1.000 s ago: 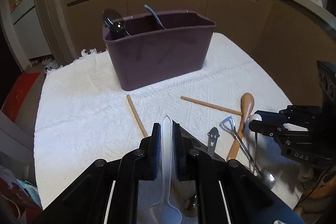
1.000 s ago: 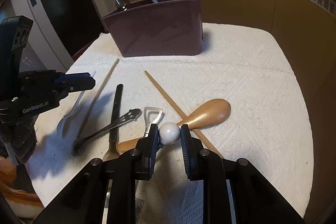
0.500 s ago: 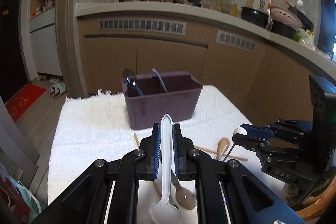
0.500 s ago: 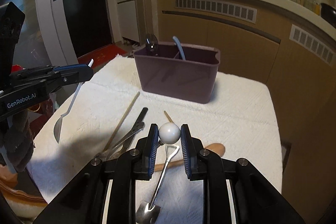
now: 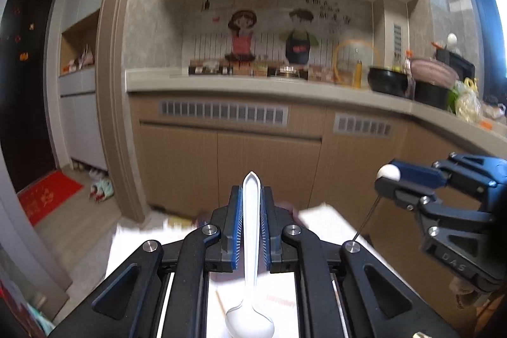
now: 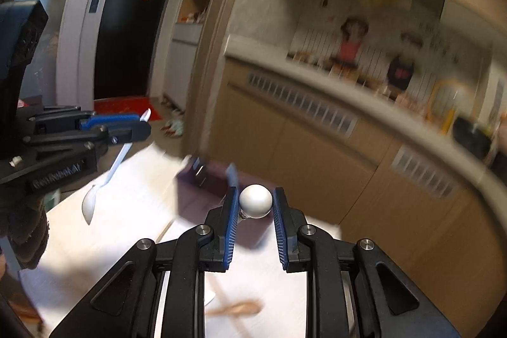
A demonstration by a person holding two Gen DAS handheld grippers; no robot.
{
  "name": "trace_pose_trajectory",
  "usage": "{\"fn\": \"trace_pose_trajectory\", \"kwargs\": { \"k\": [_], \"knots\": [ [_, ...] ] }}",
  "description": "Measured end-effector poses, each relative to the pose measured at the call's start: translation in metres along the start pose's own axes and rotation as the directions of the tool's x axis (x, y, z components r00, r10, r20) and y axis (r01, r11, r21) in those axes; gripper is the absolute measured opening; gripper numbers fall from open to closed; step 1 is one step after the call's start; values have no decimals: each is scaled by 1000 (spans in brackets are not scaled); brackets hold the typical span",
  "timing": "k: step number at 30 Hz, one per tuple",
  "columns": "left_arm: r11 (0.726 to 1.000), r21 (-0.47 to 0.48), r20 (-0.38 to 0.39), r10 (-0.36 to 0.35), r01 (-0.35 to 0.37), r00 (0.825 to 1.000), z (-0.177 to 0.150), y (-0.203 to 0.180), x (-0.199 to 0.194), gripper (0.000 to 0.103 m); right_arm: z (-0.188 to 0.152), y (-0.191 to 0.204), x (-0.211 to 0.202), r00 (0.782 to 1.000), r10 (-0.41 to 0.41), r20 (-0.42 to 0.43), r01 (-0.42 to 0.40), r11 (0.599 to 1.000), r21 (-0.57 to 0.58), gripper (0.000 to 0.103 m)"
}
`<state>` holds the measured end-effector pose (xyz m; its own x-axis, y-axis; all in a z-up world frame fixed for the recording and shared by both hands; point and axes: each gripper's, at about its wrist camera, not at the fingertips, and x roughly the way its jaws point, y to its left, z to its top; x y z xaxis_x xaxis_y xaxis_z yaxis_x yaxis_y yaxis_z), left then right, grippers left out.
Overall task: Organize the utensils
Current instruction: 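Carry both white spoons into the purple caddy and open both tools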
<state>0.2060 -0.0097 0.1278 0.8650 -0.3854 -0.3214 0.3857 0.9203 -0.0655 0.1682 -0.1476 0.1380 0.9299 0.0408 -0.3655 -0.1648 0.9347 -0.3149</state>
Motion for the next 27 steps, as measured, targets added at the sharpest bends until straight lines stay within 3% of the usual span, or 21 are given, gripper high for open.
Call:
{"fn": "trace_pose_trajectory", "kwargs": {
  "k": [6, 11, 16, 20, 23, 27],
  "knots": [
    [1000, -31, 79, 0, 3, 997, 45, 5, 41, 9, 53, -19, 21, 993, -90, 70, 93, 995, -36, 22],
    [997, -81, 97, 12, -4, 995, 47, 18, 86, 9, 68, -22, 65, 993, -109, 51, 113, 990, -88, 22],
    [992, -128, -11, 11, -13, 1000, 20, 35, 149, 9, 52, -20, 126, 995, -97, -22, 93, 989, -112, 22],
    [988, -153, -111, -3, -14, 994, -11, 46, 185, 9, 25, -17, 173, 991, -48, -123, 36, 994, -99, 22],
    [990, -141, -150, -12, -10, 989, -33, 48, 193, 9, 3, -14, 198, 980, 14, -199, -28, 997, -70, 22],
    [992, -124, -217, -22, -5, 976, -52, 49, 203, 10, -25, -8, 228, 948, 116, -298, -122, 992, -1, 22]
  ]
}}
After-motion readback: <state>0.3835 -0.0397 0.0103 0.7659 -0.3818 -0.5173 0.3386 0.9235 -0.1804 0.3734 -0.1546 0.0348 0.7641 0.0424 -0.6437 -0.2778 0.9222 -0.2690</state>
